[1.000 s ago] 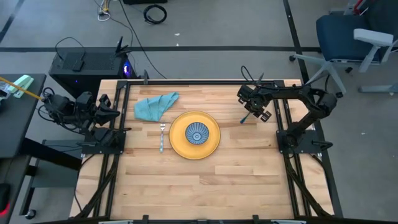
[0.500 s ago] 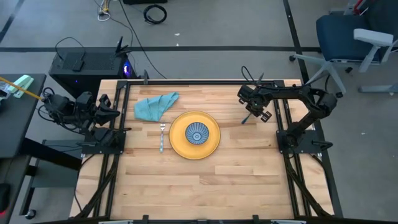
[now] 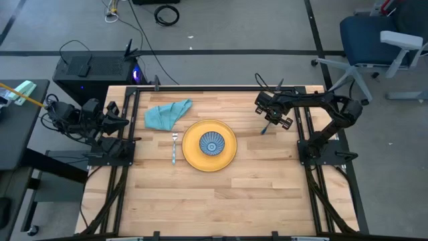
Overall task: Set table place
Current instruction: Put the silver spoon into the blue and red bowl
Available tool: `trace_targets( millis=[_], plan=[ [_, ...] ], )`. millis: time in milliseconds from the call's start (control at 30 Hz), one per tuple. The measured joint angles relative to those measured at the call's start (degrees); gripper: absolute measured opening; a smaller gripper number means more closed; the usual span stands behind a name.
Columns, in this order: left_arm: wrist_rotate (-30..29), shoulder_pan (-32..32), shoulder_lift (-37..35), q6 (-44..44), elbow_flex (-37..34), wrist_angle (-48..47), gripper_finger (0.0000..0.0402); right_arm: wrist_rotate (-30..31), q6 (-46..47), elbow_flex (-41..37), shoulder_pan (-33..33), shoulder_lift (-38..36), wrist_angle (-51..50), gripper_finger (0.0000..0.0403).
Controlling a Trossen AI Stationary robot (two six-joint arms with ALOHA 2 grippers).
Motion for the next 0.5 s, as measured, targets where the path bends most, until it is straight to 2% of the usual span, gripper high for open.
trace_targets(
  millis=[200,500],
  plan=[
    [0.0,0.0,0.0,0.0,0.0,0.0,0.004,-3.5,-5.9,2.9,2.7,0.3,-1.6,0.0003],
    [0.0,0.0,0.0,0.0,0.0,0.0,0.0031,-2.3,-14.7,12.0,6.4,0.3,-12.3,0.0002]
  ],
)
